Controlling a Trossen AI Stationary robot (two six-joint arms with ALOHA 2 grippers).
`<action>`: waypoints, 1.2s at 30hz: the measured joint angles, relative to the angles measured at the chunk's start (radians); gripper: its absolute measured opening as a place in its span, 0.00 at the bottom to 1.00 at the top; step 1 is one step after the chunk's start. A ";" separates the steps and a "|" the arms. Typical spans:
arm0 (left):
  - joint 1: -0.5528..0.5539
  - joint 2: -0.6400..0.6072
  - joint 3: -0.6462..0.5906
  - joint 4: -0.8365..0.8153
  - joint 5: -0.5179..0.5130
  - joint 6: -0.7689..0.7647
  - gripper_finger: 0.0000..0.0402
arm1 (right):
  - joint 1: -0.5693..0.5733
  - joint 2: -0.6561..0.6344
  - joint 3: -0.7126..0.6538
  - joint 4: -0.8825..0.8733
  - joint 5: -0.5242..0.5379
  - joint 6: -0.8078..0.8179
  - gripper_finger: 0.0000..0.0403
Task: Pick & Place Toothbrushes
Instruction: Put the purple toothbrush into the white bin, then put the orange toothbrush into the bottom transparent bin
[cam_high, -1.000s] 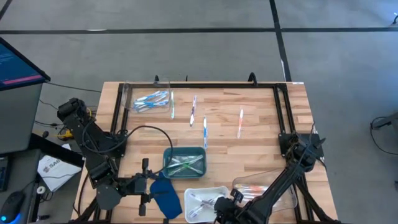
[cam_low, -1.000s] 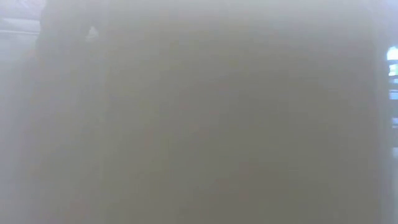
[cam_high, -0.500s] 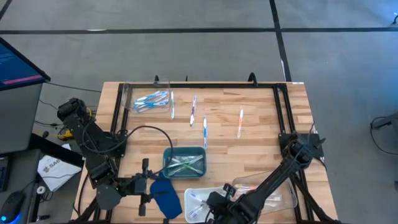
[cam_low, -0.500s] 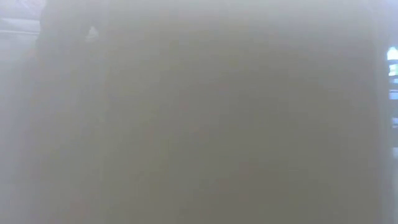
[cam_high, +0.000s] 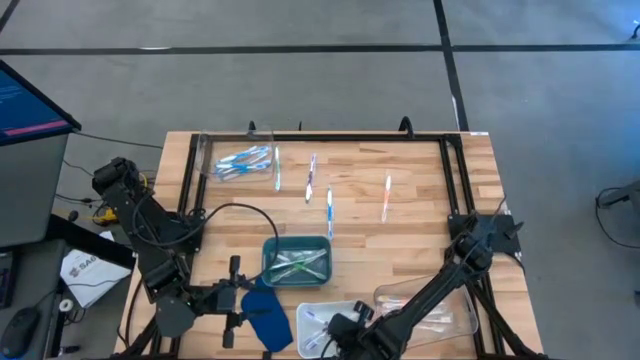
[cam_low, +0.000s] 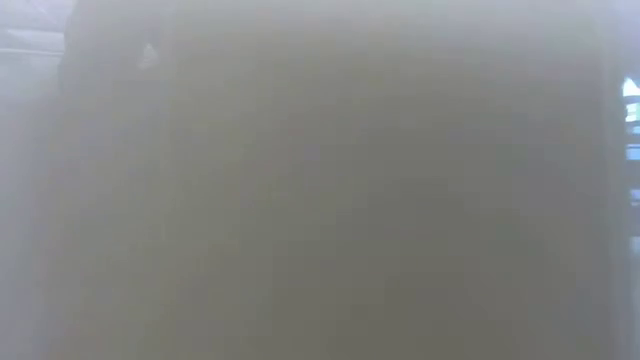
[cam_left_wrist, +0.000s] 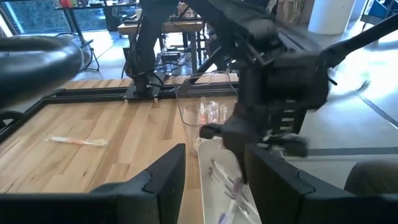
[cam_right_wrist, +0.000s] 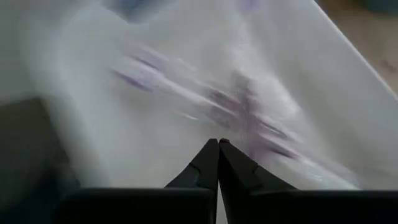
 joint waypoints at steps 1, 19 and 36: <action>0.000 0.000 -0.004 0.003 0.000 -0.001 0.39 | -0.001 0.011 -0.003 -0.014 -0.010 0.000 0.01; 0.000 0.000 -0.009 0.018 0.012 0.008 0.39 | -0.013 0.027 0.086 -0.007 0.014 -0.123 0.00; 0.061 0.000 -0.009 0.004 0.016 0.187 0.39 | -0.081 -0.079 0.246 -0.222 0.275 -0.560 0.00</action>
